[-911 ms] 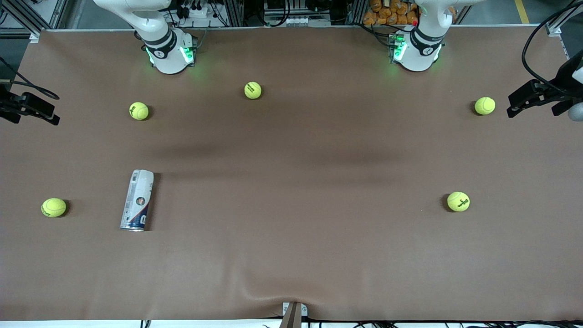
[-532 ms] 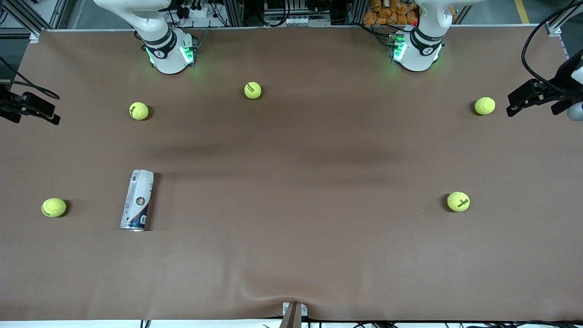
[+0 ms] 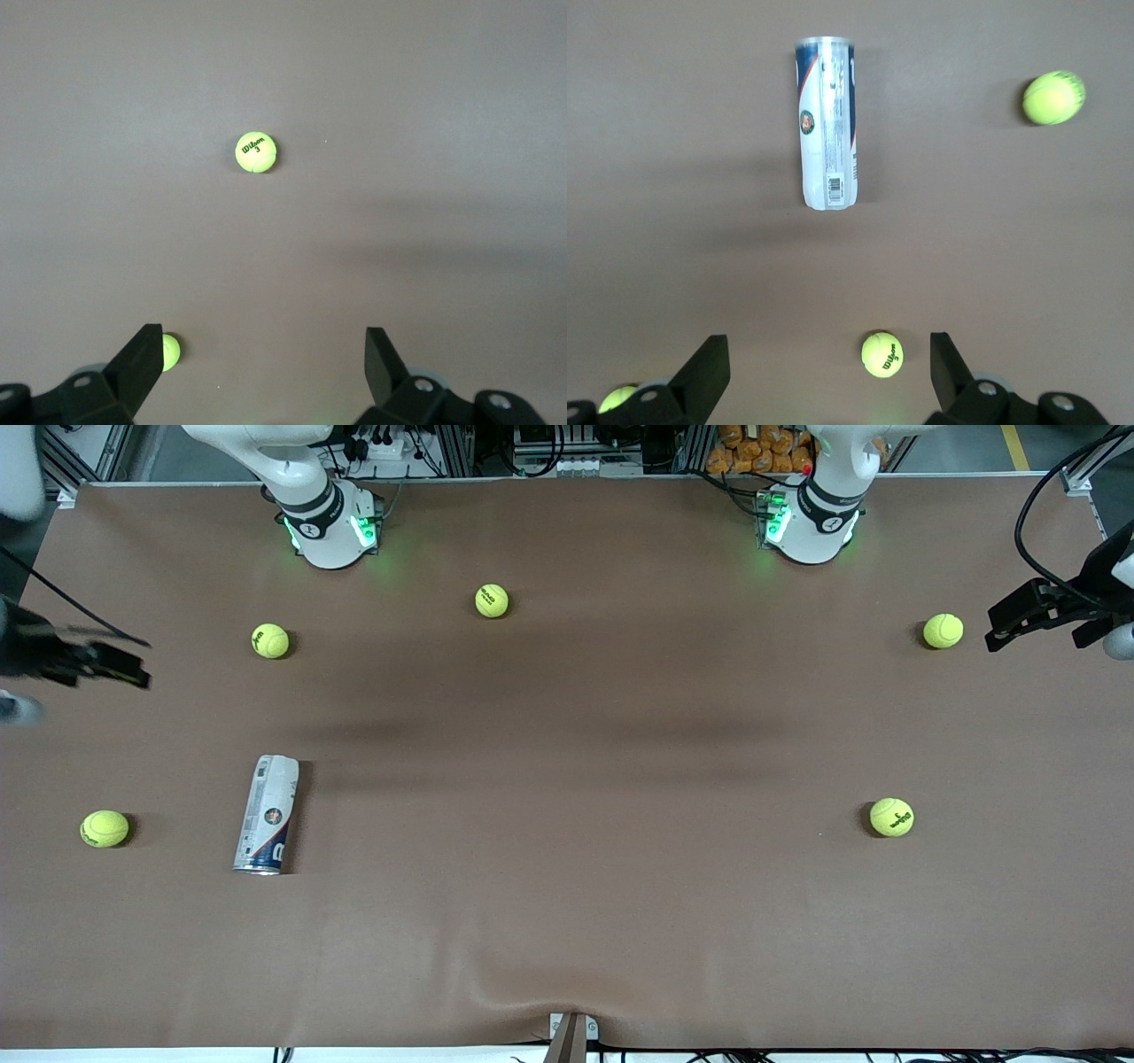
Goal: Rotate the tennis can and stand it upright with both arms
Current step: 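Reach the right gripper down to the clear tennis can lying sideways, then close the right gripper around the can and lift it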
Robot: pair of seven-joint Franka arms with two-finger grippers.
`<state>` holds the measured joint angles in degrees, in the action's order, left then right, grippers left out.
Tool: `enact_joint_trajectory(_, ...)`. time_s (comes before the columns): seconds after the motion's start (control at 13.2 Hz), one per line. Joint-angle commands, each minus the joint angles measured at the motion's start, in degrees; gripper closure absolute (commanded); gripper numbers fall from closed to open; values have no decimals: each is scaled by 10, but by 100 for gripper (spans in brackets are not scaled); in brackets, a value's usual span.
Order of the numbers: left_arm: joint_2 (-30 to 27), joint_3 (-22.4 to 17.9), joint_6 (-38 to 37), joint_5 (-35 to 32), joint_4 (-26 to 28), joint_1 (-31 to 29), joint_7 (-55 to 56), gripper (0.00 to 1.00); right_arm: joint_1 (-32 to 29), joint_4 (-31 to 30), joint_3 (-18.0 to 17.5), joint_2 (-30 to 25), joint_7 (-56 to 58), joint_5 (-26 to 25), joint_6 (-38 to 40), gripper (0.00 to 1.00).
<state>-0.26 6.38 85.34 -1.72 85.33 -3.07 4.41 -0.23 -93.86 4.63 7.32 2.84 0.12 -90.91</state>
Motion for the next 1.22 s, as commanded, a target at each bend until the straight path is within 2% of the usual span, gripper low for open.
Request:
enact_joint_trajectory(0.0,-5,1,-11,-11,-4,-2,-11,0,14,14,-2,98,5,-1,-52,0)
enact_joint_trajectory(0.3,-5,0,-11,-9,-3,-4,-13,0,9,13,-2,221,5,1,-178,0)
enact_joint_trajectory(0.53,-4,-1,-11,-8,-1,-5,-13,0,14,13,-2,279,4,18,-227,0)
enact_joint_trajectory(1.06,-3,-1,-11,-4,-2,-13,-13,0,14,10,-6,334,21,26,-283,0)
enact_joint_trajectory(1.14,0,0,-11,-3,-2,-16,-13,0,13,5,-6,335,38,26,-301,11)
